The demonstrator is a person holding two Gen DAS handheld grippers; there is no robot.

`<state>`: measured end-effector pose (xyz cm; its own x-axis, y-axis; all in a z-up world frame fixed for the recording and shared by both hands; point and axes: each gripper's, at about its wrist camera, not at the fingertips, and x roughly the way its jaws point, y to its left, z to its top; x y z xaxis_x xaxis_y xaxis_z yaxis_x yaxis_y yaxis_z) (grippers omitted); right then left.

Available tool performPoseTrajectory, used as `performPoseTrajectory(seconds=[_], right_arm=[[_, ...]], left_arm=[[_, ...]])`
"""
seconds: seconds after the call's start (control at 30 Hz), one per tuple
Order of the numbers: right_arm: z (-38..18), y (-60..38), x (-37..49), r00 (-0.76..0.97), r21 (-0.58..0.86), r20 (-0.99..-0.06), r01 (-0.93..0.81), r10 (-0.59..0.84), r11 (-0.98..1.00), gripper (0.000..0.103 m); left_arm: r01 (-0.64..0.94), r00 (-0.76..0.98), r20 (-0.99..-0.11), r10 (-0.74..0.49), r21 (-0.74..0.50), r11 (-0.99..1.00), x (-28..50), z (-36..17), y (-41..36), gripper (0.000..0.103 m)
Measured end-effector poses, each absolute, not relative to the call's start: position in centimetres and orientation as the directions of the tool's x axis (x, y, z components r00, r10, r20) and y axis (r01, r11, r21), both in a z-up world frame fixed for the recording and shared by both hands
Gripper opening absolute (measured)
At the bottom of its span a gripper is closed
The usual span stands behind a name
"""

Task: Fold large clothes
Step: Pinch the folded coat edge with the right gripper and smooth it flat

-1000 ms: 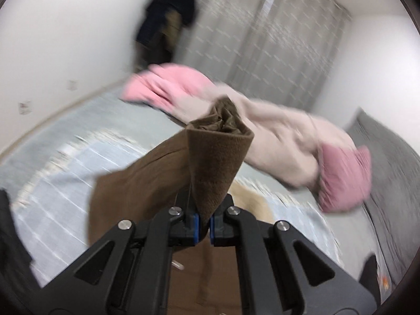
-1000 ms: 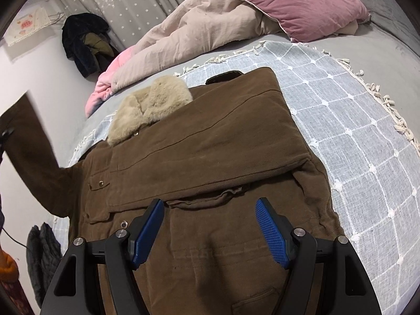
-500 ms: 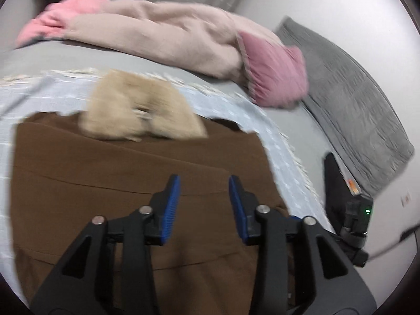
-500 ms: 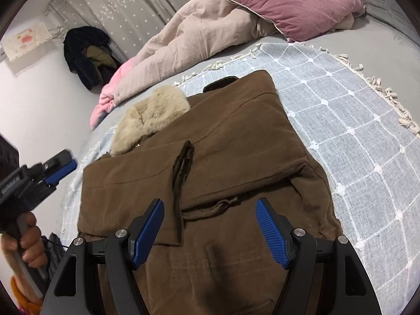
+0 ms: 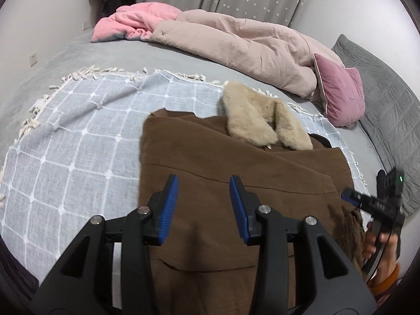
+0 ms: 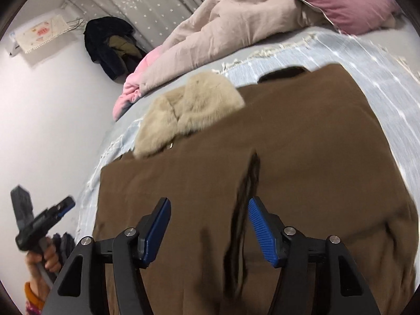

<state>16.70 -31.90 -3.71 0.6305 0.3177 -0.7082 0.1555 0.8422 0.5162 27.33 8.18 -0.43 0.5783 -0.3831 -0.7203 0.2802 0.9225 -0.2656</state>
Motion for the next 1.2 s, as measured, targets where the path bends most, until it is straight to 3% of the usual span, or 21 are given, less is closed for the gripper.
performPoseTrajectory(seconds=[0.13,0.23,0.33,0.53,0.63,0.7,0.83,1.0,1.1,1.17,1.2], right_arm=[[-6.2,-31.0,19.7,0.498,0.337,-0.85,0.261,0.172,0.905,0.06],[-6.3,-28.8,19.6,0.503,0.302,-0.845,0.175,0.179,0.937,0.015],[-3.0,-27.2,19.5,0.569,0.248,-0.808,0.096,0.151,0.964,0.008],[5.3,-27.2,20.3,0.733,0.169,-0.674,0.032,0.092,0.985,0.009],[3.0,-28.1,22.5,0.643,0.05,-0.765,0.127,-0.044,0.991,0.022],[0.7,-28.9,23.2,0.556,-0.038,-0.815,0.226,-0.161,0.973,0.022],[-1.1,-29.1,21.9,0.59,0.107,-0.807,0.171,-0.014,0.979,0.024],[-6.1,-27.1,21.9,0.501,0.092,-0.865,0.102,0.029,0.991,0.025],[-7.6,-28.2,20.7,0.52,0.124,-0.854,0.138,0.035,0.983,0.04],[-6.6,-29.2,19.7,0.487,0.093,-0.873,0.213,-0.023,0.973,0.048],[-5.9,-29.4,19.0,0.475,0.058,-0.878,0.232,-0.06,0.971,0.048]], left_arm=[[0.278,0.593,-0.725,-0.351,-0.226,0.934,28.7,-1.7,8.5,0.038],[0.286,0.589,-0.73,-0.348,-0.214,0.934,29.6,-2.6,8.2,0.036],[0.315,0.6,-0.723,-0.343,-0.18,0.932,30.3,-3.0,7.2,0.035],[0.357,0.623,-0.695,-0.36,-0.156,0.921,31.2,-3.7,5.0,0.035],[0.344,0.593,-0.753,-0.284,-0.082,0.935,32.3,-6.1,3.7,0.035],[0.348,0.586,-0.771,-0.248,-0.037,0.937,32.4,-7.3,3.3,0.035],[0.372,0.624,-0.741,-0.247,0.003,0.928,31.2,-8.0,3.0,0.036],[0.359,0.609,-0.761,-0.224,0.012,0.933,30.9,-9.6,3.2,0.036],[0.34,0.581,-0.797,-0.164,0.054,0.939,30.7,-8.8,2.9,0.038],[0.331,0.573,-0.81,-0.128,0.086,0.94,29.4,-7.2,2.8,0.044],[0.33,0.577,-0.805,-0.135,0.079,0.941,28.4,-6.0,3.1,0.055]])
